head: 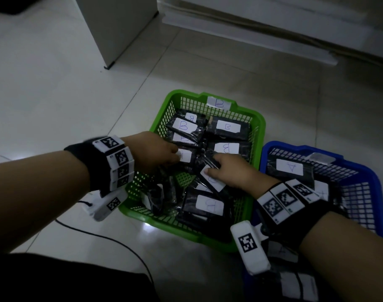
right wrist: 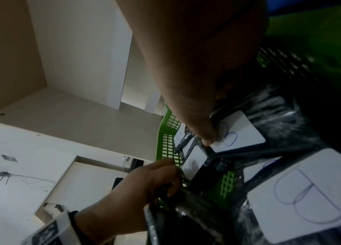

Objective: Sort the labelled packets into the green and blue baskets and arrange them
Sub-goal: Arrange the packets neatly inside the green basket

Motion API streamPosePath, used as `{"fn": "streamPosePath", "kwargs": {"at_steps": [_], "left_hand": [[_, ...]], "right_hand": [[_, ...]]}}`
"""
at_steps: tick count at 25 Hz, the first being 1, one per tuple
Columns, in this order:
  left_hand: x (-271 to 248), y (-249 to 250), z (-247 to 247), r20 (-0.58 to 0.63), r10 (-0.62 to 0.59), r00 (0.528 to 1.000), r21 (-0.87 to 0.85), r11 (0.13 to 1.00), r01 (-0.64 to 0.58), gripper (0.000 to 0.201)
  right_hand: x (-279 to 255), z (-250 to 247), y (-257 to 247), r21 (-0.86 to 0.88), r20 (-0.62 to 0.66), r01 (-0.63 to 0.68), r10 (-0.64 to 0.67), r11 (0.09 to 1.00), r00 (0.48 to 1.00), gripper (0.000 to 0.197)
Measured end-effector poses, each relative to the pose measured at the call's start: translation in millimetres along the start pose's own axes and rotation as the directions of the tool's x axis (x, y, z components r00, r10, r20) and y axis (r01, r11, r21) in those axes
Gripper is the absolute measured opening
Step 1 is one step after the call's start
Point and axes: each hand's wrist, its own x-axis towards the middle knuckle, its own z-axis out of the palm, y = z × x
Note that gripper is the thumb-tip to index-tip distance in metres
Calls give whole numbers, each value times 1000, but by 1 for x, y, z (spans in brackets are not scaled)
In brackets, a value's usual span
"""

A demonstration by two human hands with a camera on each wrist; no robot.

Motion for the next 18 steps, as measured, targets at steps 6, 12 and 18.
{"fn": "streamPosePath", "kwargs": {"at_steps": [6,12,18], "left_hand": [[-5,-8,-4,-36,-8,999,-14,1000,8,45],[-2,-3,-1,-70,35,997,-25,999,-37,51],[4,-4,4,-170,27,985,-149,987,-53,45]], "right_hand": [[1,0,-4,31,190,-36,30,999,981,37],[-3,-7,-1,80,161,-72,58,994,985,29],[0,-5,-2,35,73,-69,66,997,995,30]]}}
